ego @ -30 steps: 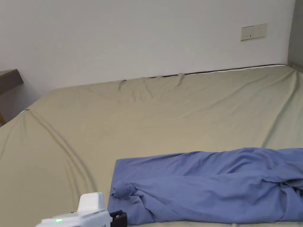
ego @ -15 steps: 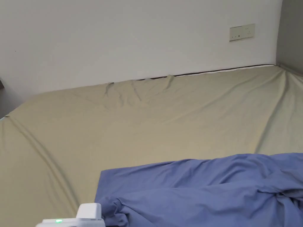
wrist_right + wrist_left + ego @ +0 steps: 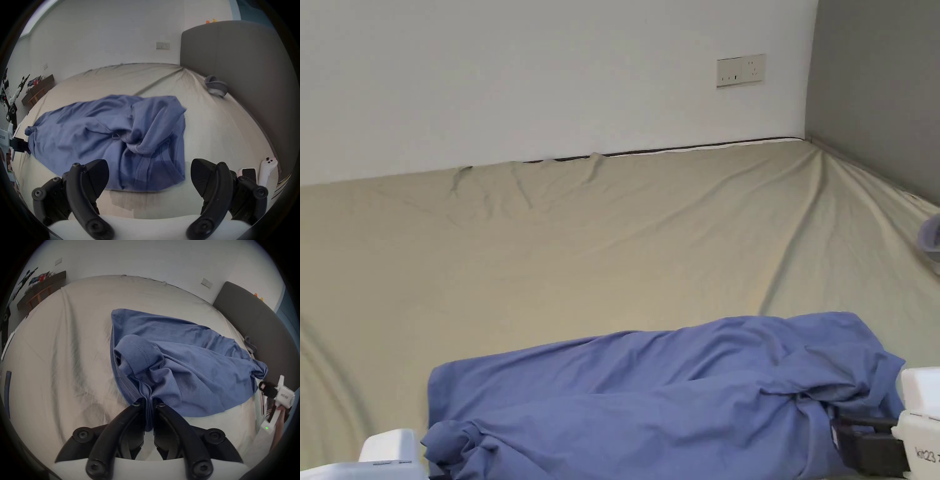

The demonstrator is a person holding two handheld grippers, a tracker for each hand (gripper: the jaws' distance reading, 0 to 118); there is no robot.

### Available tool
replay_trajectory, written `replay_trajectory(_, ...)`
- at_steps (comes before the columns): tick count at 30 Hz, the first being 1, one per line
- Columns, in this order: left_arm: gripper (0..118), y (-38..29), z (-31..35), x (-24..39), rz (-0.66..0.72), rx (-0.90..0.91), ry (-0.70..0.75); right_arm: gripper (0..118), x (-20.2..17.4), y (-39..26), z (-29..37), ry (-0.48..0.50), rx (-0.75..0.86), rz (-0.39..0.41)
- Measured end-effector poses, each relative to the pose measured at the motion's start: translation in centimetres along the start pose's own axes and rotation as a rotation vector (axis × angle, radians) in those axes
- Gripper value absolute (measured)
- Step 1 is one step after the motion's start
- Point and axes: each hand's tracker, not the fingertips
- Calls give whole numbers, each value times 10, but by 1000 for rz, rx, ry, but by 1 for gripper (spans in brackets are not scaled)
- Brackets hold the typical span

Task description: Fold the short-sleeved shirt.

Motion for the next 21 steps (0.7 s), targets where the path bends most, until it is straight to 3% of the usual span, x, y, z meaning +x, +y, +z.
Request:
replay_trajectory(3, 7, 0, 3, -3, 19, 10, -22, 83, -4, -4, -21, 23, -82, 15)
replay_trajectory(4, 7, -2, 3, -3, 13, 8, -26, 64, -4, -7, -23, 59, -76, -1)
replay_trajectory(5, 7, -2, 4, -3, 13, 8, -30, 28, -3, -11, -23, 112, -51, -37)
replay_trajectory(6, 7, -3, 4, -6, 39, 10, -52, 9, -4, -12, -18, 128, -16, -76)
replay_trajectory(7, 7, -3, 7, -9, 58, 14, -71, 8, -8, -12, -9, 84, -27, -62)
replay_trajectory(9, 7, -6, 15, -13, 104, 40, -112, 8, -6, -13, 4, 103, 2, -60)
replay_trajectory(15, 7, -13, 58, -16, 125, 115, -158, 7, 2, -15, 80, 141, 172, -162)
replay_trajectory(21, 7, -41, 106, 1, 55, 156, -130, 7, -3, -43, 150, 114, 216, -174)
